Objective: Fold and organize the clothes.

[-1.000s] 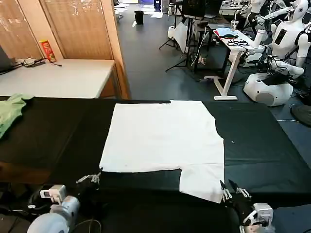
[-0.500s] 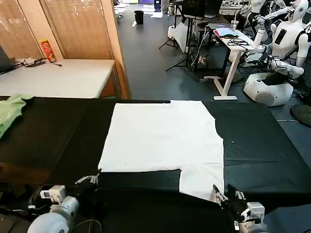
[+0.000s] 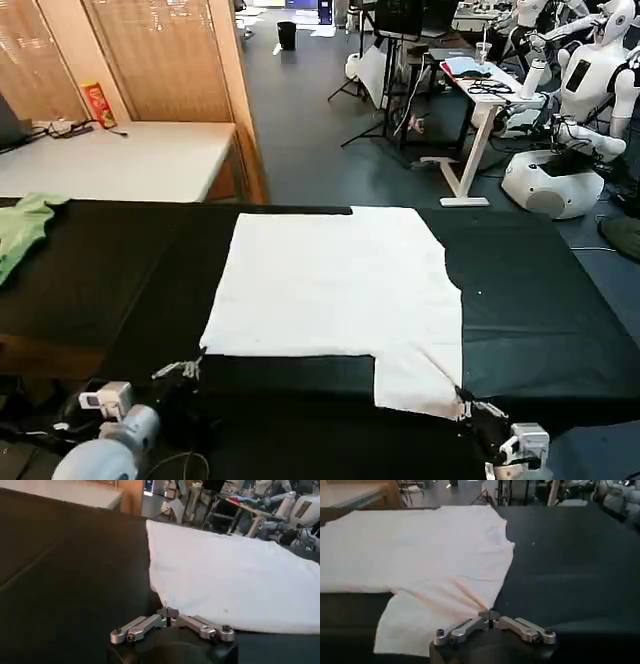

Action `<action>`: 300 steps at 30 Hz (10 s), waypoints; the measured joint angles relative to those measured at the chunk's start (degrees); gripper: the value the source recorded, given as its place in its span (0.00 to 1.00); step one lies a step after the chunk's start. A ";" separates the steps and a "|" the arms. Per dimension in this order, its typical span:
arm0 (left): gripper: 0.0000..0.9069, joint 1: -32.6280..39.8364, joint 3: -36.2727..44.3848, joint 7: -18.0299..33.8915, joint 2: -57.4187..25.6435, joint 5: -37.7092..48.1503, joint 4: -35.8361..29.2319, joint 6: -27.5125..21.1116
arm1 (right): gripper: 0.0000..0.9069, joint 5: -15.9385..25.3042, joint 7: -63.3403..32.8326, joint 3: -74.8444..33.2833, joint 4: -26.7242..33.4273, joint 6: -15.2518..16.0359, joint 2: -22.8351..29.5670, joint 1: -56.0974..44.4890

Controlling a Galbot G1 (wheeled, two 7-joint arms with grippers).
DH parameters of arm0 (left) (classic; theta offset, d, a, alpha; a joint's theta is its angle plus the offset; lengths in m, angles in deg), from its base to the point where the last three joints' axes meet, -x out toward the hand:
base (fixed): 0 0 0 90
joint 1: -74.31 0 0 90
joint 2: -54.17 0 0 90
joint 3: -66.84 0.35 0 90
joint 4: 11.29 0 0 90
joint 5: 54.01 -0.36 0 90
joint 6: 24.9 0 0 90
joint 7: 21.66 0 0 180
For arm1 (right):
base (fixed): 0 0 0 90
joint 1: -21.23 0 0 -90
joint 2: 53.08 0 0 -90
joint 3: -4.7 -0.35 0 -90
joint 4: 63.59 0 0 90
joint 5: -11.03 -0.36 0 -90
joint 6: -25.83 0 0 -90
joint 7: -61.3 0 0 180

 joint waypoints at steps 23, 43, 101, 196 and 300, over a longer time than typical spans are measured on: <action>0.00 14.83 6.97 0.37 8.78 -10.70 5.97 3.69 | 0.05 -4.73 -1.38 3.13 18.30 -5.69 -7.80 27.03; 0.00 30.30 12.61 0.53 7.82 -17.39 22.82 5.79 | 0.14 -2.62 0.61 9.91 36.09 -5.96 -7.81 42.95; 0.00 15.76 8.37 0.74 3.67 -16.57 13.57 -0.11 | 0.04 -5.44 0.18 3.72 17.06 5.41 -14.24 20.79; 0.05 68.25 28.28 -5.31 2.96 -5.44 61.06 -8.85 | 0.06 -13.65 -2.00 33.47 83.38 2.48 -5.15 87.91; 0.97 30.42 7.17 1.35 -3.36 -0.68 15.98 -9.95 | 0.97 -15.16 -7.82 15.99 27.77 5.10 -17.38 46.07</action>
